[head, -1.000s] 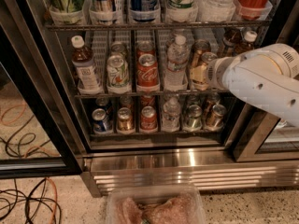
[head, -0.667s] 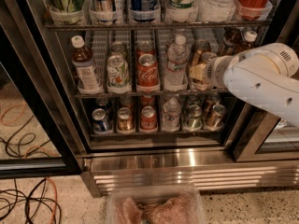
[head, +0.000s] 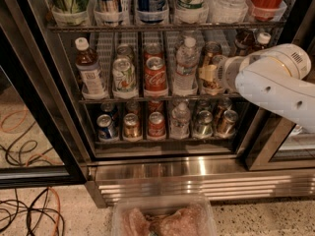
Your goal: Pick orange can from middle shelf of fridge
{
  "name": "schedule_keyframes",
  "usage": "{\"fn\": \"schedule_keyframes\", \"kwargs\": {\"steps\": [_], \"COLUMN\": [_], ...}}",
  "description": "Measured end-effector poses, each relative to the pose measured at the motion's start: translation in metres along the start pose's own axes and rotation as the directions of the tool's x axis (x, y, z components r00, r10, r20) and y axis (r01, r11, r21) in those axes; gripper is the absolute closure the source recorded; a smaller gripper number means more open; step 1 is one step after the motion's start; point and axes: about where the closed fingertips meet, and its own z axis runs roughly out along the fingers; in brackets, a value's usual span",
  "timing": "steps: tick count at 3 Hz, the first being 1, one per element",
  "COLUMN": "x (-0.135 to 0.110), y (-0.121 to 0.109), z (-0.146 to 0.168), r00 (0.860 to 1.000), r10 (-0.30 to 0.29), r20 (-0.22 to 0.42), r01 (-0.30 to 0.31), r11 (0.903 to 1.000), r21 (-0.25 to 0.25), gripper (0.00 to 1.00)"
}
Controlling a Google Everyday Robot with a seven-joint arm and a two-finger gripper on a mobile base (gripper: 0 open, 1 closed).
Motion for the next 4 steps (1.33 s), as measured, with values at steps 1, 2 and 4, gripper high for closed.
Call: {"fn": "schedule_keyframes", "kwargs": {"steps": [1,2,4], "x": [-0.0018,-0.0012,-0.0012], "y": [-0.0014,-0.0013,-0.0013], "z": [0.0048,0.0086,0.0085], "r00": [1.000,1.000,1.000], "r10": [0.006,0.008,0.008], "r20": [0.002,-0.002,-0.002], "r01": [-0.006,-0.008,-0.008], "r11": [1.0000,1.0000,1.0000], "r21": [0.001,0.002,0.002], "gripper": [0.31,0.49,0.96]}}
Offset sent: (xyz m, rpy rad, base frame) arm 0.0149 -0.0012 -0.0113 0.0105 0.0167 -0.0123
